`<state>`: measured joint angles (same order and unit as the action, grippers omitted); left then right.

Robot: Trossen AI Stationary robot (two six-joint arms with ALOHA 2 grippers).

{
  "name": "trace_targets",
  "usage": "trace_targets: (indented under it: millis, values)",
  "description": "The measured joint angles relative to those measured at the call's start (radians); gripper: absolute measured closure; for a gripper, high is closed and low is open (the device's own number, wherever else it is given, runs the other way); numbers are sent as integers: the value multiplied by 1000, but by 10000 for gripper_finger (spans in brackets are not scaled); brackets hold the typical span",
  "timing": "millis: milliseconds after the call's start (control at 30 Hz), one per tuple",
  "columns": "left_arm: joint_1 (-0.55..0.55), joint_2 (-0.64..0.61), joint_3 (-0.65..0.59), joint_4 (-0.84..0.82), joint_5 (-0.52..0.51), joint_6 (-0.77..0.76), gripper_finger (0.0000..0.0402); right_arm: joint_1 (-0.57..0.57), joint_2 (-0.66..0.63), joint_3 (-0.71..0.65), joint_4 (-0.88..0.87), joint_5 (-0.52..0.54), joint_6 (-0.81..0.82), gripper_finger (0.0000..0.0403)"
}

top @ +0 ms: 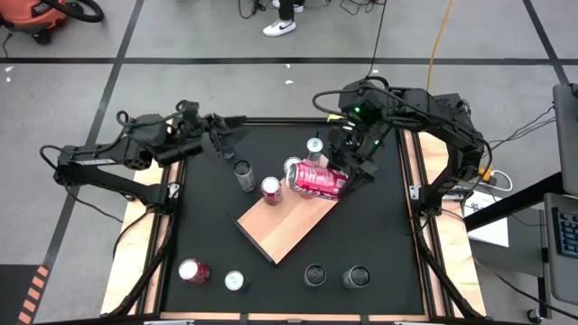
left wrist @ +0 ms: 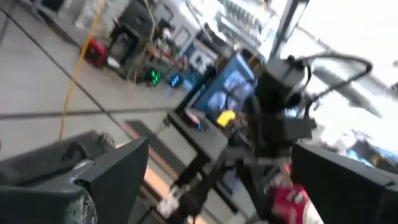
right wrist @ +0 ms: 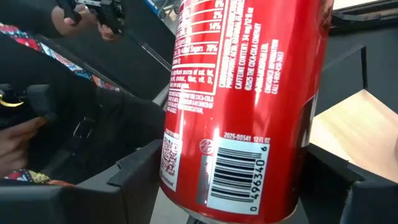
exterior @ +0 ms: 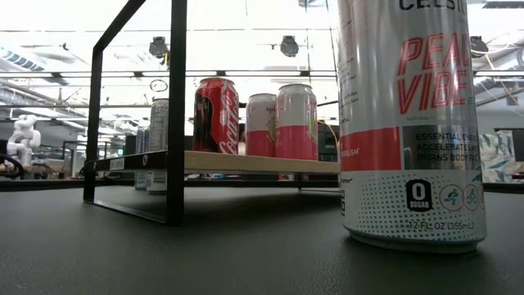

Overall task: Place canned beverage on shelf
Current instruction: Put the top red white soda can on the shelf aligned with the other red white soda can

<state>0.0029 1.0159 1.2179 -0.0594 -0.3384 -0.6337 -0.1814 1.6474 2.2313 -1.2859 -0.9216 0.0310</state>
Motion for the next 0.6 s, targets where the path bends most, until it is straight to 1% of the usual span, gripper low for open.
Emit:
trace_targets:
  millis: [167, 400, 500, 600]
  values:
    - [-12, 24, 0, -69, 23, -15, 4, 0, -1, -59, 2, 1, -35, 126]
    - [-11, 26, 0, -179, 35, -16, 4, 0, -1, -187, 5, -5, -127, 126]
    - [-12, 25, 0, -181, 73, -8, 4, -2, -1, -255, 54, -53, -112, 126]
    - [-28, 39, 0, -184, 118, 41, 4, -2, 0, -308, 122, -102, -69, 126]
